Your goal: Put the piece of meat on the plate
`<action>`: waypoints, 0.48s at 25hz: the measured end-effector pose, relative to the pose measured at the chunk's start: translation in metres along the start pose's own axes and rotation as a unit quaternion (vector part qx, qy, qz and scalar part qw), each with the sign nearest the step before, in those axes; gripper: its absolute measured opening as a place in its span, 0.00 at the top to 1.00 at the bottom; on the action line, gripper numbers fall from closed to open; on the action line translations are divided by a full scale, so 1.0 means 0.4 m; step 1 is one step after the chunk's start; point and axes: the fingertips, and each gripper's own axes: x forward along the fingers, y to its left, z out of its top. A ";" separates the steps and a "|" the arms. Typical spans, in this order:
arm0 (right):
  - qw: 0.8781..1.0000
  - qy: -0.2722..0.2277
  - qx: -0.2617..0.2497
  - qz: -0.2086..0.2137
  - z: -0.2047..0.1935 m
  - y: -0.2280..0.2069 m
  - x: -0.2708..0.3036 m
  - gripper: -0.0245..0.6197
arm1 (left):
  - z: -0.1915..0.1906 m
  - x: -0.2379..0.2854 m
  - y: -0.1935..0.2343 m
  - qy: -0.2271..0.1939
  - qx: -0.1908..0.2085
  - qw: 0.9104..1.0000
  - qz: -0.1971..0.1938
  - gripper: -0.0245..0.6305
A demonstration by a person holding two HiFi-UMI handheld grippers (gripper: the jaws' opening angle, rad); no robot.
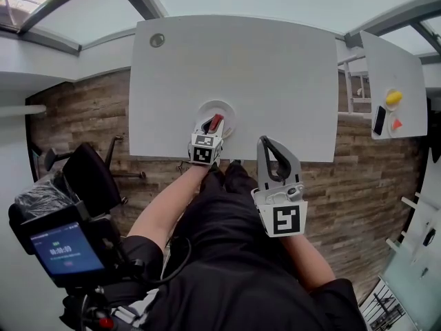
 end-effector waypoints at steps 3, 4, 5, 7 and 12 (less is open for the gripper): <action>1.000 -0.004 0.002 -0.002 0.002 -0.001 0.000 0.95 | 0.001 -0.004 -0.004 -0.001 0.017 1.000 0.003 0.82; 1.000 -0.003 0.002 -0.001 0.002 -0.001 0.001 0.95 | 0.004 -0.005 -0.005 -0.004 0.024 1.000 0.006 0.81; 1.000 -0.002 0.002 0.000 0.001 0.001 0.001 0.95 | 0.005 -0.005 -0.003 -0.007 0.029 1.000 0.009 0.81; 1.000 -0.003 0.000 0.002 0.001 0.006 0.001 0.95 | -0.005 -0.004 0.004 -0.003 0.030 0.999 0.014 0.81; 1.000 0.008 -0.001 -0.001 -0.013 0.003 -0.005 0.95 | -0.005 -0.003 0.008 0.001 0.043 0.999 0.010 0.81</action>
